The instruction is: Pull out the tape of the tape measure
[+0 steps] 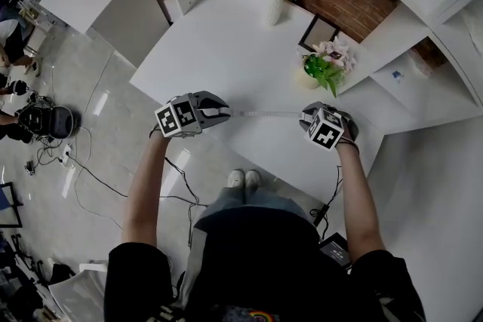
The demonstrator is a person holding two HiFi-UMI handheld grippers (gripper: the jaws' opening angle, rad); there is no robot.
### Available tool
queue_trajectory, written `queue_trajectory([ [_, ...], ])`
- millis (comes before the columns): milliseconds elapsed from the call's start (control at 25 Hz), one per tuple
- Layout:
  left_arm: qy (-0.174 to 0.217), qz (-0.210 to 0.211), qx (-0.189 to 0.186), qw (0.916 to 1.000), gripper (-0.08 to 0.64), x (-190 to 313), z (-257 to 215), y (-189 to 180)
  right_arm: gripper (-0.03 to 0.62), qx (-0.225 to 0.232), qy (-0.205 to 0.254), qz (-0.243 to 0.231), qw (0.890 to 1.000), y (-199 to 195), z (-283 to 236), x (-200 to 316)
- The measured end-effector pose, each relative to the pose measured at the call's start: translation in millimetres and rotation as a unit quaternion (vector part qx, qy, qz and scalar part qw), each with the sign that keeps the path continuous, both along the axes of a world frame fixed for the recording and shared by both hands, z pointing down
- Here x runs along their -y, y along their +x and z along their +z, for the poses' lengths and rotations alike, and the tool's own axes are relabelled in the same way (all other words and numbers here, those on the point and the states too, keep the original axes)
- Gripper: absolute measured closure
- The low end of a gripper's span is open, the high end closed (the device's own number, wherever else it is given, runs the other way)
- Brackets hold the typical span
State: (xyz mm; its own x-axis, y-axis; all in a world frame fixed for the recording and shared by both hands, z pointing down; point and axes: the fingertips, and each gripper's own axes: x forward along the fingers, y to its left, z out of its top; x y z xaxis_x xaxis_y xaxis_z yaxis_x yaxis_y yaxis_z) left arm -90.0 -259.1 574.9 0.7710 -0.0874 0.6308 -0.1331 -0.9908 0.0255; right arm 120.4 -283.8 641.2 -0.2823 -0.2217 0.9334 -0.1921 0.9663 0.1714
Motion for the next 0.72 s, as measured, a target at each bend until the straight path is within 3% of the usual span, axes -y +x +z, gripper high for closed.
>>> queue_trajectory([
  [480,0.001,0.024,0.061,0.9978,0.472,34,38,4,0.48,0.005,-0.051,-0.007,0.999,-18,45,28],
  [720,-0.004,0.032,0.074,0.9967,0.472,41,51,4,0.479,0.015,-0.073,0.017,0.997,-24,55,34],
])
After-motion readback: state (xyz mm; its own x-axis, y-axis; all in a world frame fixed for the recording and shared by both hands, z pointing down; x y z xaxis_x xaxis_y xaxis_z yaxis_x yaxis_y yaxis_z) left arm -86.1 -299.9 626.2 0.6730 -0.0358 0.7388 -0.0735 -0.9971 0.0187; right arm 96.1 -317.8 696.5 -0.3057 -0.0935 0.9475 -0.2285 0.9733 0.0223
